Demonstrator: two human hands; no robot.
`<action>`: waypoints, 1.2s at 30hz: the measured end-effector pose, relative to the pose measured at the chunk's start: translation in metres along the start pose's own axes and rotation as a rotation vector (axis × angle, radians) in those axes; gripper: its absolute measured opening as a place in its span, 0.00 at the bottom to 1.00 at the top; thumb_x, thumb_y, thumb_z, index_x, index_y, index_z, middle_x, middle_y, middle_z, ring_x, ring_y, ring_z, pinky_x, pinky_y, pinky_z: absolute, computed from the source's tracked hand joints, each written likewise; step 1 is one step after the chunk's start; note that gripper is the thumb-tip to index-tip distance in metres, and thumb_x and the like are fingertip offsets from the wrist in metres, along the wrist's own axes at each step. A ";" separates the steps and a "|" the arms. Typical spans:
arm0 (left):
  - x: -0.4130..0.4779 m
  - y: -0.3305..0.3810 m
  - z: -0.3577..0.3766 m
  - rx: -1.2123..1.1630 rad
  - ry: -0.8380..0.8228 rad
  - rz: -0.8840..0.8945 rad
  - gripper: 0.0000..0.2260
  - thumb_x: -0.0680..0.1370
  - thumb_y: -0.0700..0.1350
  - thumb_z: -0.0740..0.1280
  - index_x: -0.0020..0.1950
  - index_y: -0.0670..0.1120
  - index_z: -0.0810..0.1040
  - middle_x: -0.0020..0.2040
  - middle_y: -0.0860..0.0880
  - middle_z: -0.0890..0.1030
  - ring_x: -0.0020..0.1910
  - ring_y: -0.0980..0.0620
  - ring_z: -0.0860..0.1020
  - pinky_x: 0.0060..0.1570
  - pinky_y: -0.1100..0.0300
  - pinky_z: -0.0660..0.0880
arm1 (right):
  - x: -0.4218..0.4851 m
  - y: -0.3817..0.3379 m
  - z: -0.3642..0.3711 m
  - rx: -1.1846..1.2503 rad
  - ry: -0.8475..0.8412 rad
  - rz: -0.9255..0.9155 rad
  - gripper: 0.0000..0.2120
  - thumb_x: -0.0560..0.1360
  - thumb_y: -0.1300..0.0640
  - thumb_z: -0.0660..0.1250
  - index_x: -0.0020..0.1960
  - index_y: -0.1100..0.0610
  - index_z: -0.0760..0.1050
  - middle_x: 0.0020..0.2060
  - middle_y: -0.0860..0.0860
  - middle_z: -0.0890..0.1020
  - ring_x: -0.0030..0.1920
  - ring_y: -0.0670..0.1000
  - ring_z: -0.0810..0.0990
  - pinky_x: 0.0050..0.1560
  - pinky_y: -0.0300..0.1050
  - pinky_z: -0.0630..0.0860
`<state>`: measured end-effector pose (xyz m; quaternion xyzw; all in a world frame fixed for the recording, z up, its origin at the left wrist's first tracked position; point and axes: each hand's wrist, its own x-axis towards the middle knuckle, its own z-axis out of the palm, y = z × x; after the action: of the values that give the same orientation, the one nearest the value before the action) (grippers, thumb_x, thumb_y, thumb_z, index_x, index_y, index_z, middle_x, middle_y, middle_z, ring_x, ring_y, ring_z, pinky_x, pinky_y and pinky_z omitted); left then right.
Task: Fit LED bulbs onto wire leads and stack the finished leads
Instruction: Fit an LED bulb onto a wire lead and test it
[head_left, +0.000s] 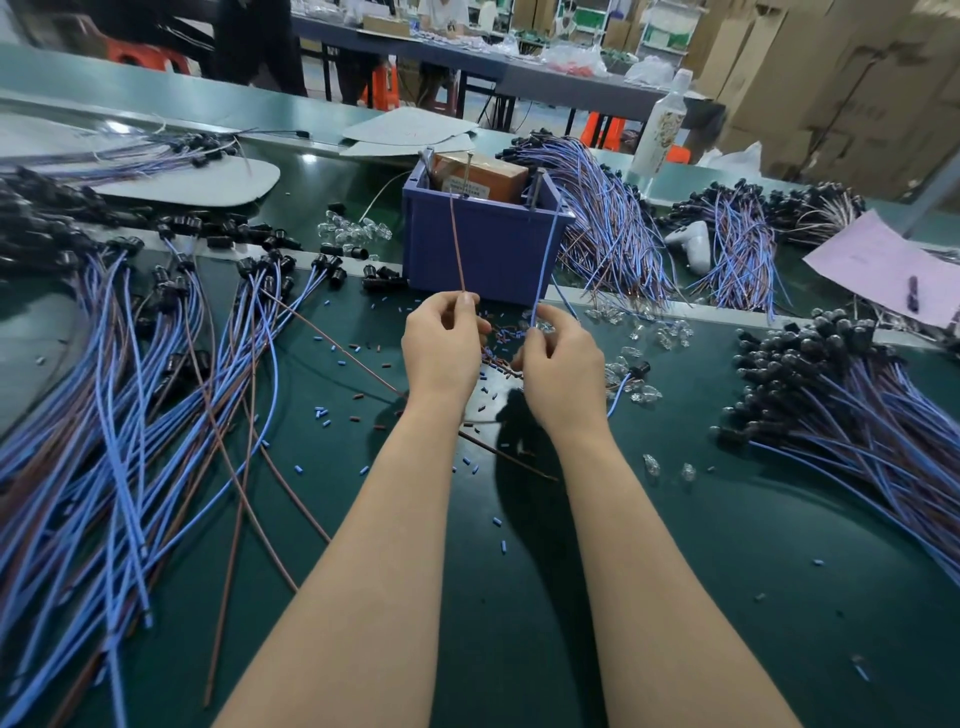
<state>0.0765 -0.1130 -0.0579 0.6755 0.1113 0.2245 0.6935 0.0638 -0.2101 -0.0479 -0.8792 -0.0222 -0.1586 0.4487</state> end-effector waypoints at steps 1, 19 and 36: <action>0.000 0.000 0.000 -0.003 -0.001 -0.001 0.08 0.81 0.43 0.59 0.48 0.46 0.78 0.32 0.53 0.77 0.33 0.56 0.75 0.38 0.63 0.71 | 0.000 0.000 0.000 -0.006 -0.006 0.002 0.17 0.79 0.60 0.57 0.68 0.58 0.70 0.52 0.57 0.82 0.54 0.55 0.79 0.54 0.44 0.72; -0.002 0.002 0.002 -0.007 -0.016 0.003 0.08 0.81 0.43 0.60 0.48 0.46 0.78 0.32 0.54 0.77 0.33 0.58 0.75 0.40 0.63 0.74 | 0.002 0.002 0.000 -0.021 -0.001 0.014 0.18 0.80 0.60 0.57 0.69 0.57 0.70 0.53 0.58 0.81 0.50 0.54 0.77 0.54 0.44 0.70; 0.002 0.001 0.007 0.006 -0.024 -0.001 0.08 0.81 0.42 0.59 0.48 0.44 0.78 0.32 0.52 0.77 0.33 0.57 0.75 0.41 0.62 0.74 | 0.006 0.004 0.000 -0.032 0.001 0.062 0.18 0.80 0.60 0.57 0.68 0.57 0.71 0.56 0.58 0.81 0.56 0.57 0.77 0.56 0.45 0.70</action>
<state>0.0811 -0.1179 -0.0565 0.6802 0.1040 0.2156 0.6929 0.0706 -0.2128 -0.0493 -0.8864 0.0081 -0.1455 0.4394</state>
